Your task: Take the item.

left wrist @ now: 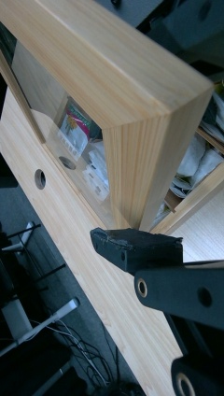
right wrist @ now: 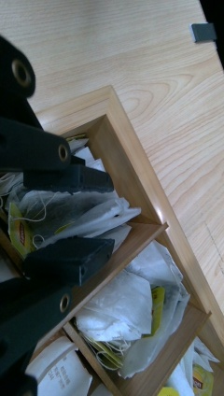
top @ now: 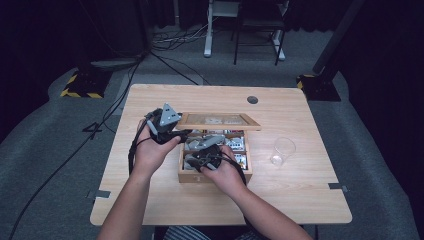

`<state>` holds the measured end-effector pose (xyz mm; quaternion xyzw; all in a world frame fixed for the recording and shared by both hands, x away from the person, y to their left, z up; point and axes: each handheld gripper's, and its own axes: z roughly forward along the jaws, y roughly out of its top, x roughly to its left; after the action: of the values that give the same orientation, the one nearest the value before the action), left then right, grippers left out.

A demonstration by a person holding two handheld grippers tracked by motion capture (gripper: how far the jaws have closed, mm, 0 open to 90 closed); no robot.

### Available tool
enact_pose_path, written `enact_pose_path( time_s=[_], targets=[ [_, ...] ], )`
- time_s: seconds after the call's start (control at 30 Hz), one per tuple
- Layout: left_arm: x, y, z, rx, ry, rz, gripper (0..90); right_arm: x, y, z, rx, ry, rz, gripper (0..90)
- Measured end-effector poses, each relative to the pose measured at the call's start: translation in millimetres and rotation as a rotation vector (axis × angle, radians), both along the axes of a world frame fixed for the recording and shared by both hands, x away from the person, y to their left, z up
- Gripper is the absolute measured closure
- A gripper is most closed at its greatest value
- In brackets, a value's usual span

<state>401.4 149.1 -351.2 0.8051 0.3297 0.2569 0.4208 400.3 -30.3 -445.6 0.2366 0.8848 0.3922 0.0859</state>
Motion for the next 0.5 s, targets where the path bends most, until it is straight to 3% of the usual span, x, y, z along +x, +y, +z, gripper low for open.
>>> enact_pose_path(
  time_s=[0.27,0.5],
  targets=[
    [0.0,0.0,0.0,0.002,0.000,0.000,44.8,2.0,2.1,-2.8,-0.024,-0.004,0.010,74.9],
    [-0.1,-0.5,-0.1,0.004,-0.001,0.001,44.8,-0.6,3.1,-0.6,-0.062,-0.040,0.035,89.8]
  ],
)
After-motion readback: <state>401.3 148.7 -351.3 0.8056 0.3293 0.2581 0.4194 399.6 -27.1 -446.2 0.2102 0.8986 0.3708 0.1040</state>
